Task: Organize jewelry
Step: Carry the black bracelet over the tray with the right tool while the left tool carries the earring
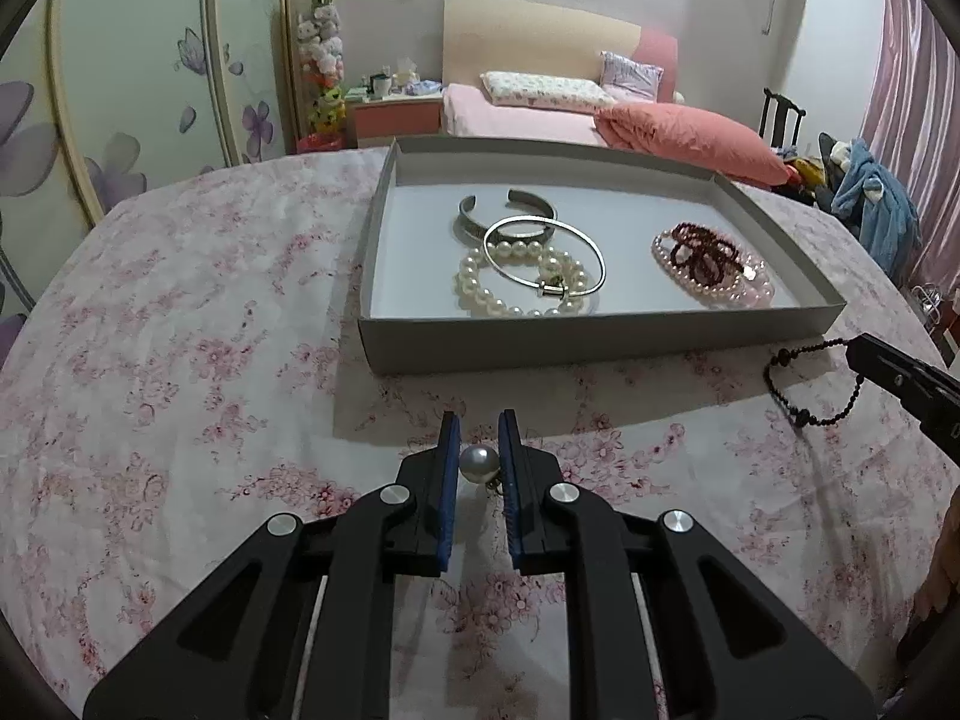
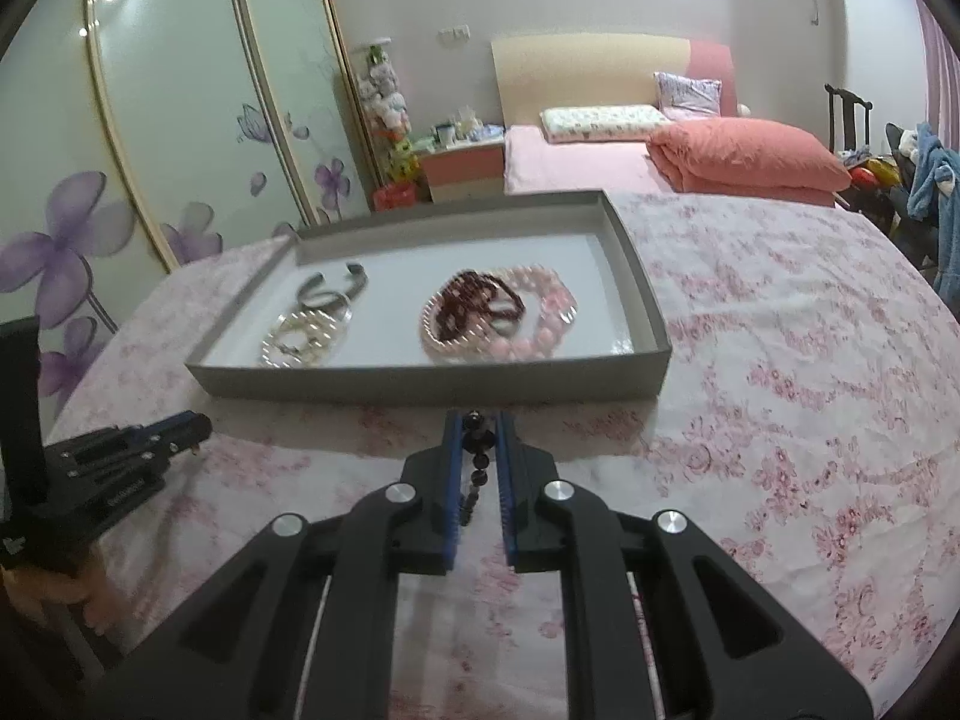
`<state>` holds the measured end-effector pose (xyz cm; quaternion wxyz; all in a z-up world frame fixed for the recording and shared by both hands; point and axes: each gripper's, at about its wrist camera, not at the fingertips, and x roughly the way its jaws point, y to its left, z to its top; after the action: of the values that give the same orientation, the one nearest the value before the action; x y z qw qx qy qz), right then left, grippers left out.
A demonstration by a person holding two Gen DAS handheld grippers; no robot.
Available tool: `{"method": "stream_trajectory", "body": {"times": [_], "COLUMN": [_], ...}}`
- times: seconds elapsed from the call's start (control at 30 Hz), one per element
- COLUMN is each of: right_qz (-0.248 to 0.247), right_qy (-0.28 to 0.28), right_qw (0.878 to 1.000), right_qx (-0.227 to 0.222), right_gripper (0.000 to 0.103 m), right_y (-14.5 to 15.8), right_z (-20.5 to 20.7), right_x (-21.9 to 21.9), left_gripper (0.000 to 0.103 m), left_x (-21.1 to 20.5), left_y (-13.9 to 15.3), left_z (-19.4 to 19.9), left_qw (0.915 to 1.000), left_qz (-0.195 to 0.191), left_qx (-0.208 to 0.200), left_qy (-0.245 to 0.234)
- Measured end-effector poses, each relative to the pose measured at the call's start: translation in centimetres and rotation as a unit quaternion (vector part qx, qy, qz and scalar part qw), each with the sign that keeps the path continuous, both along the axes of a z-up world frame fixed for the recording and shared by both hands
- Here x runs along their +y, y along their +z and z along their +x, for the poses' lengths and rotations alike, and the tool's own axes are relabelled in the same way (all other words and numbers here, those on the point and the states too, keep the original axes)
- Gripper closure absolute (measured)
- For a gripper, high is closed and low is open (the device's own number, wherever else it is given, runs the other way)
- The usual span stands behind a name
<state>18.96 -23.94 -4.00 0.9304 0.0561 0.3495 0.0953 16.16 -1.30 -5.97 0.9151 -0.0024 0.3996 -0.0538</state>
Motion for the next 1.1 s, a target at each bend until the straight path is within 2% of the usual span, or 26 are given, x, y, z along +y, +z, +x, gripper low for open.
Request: {"method": "stream_trajectory", "body": {"times": [0.3, 0.5, 0.8, 1.1], "right_qz": [0.012, 0.018, 0.004, -0.02], "right_qy": [0.008, 0.005, 0.002, 0.002], "right_qw": [1.0, 0.999, 0.994, 0.986], "right_qx": [-0.026, -0.047, -0.108, -0.166], "right_gripper": [0.091, 0.091, 0.091, 0.091], "right_y": [1.3, 2.1, 4.0, 5.9], "right_z": [-0.8, -1.4, -2.8, -3.6], "right_x": [1.1, 1.4, 2.7, 4.1], "left_gripper": [0.089, 0.089, 0.089, 0.089], "left_x": [-0.4, -0.8, -1.3, -1.8], "left_y": [0.9, 2.0, 3.9, 5.5], "left_z": [-0.9, -1.8, -2.9, -3.5], "left_qw": [0.9997, 0.9983, 0.9923, 0.9851], "left_qz": [0.0, -0.002, 0.005, 0.0], "left_qx": [-0.024, -0.058, -0.124, -0.172], "left_qy": [-0.001, 0.0, 0.002, 0.001]}}
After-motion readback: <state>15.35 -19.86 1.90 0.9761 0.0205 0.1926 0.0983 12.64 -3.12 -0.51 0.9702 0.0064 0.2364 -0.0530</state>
